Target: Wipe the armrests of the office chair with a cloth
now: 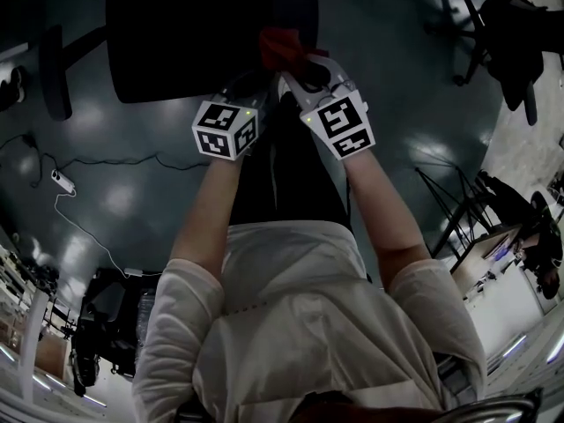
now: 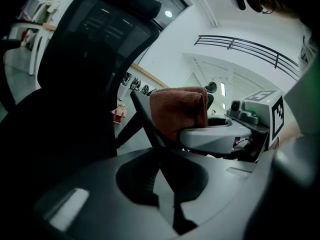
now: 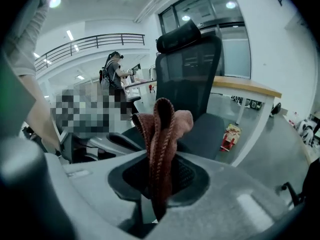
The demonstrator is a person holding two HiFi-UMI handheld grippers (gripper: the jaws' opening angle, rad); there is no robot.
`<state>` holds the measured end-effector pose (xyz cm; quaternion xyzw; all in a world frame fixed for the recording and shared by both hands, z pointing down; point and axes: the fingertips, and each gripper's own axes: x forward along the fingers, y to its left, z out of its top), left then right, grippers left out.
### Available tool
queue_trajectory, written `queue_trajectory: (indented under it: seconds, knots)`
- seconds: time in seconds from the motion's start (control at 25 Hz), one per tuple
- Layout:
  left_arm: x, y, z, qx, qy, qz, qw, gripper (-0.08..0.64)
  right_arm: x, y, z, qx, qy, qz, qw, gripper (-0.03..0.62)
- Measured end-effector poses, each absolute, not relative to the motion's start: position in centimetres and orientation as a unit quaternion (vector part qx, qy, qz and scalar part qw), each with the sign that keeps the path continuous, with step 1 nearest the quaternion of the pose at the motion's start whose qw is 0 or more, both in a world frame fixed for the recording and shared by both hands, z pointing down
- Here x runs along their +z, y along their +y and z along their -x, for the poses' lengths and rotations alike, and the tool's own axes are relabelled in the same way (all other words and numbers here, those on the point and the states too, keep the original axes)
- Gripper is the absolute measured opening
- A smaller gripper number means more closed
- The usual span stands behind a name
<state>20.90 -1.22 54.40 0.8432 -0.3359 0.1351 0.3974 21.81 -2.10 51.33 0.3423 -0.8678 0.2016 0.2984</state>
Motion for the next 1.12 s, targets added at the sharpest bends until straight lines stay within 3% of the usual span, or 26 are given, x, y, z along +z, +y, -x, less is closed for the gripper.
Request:
queue_trajectory:
  seconds: [0.28,0.6,1.12]
  knots:
    - [53.5,-0.2,-20.8,0.128,-0.333,-0.850,0.387,0.015,50.6,0.2,-23.2,0.241,-0.855,-0.364,0.279,0.054]
    - [53.4,-1.2,-20.5,0.119,-0.360,-0.838,0.393,0.014,48.7,-9.6,-32.2,0.274,-0.819,-0.483,0.146,0.053]
    - [53.3,-5.1,-21.0,0.100,-0.389,-0.823,0.401,0.014,53.0,-22.0,-31.8,0.278,-0.842,-0.426,0.178,0.054]
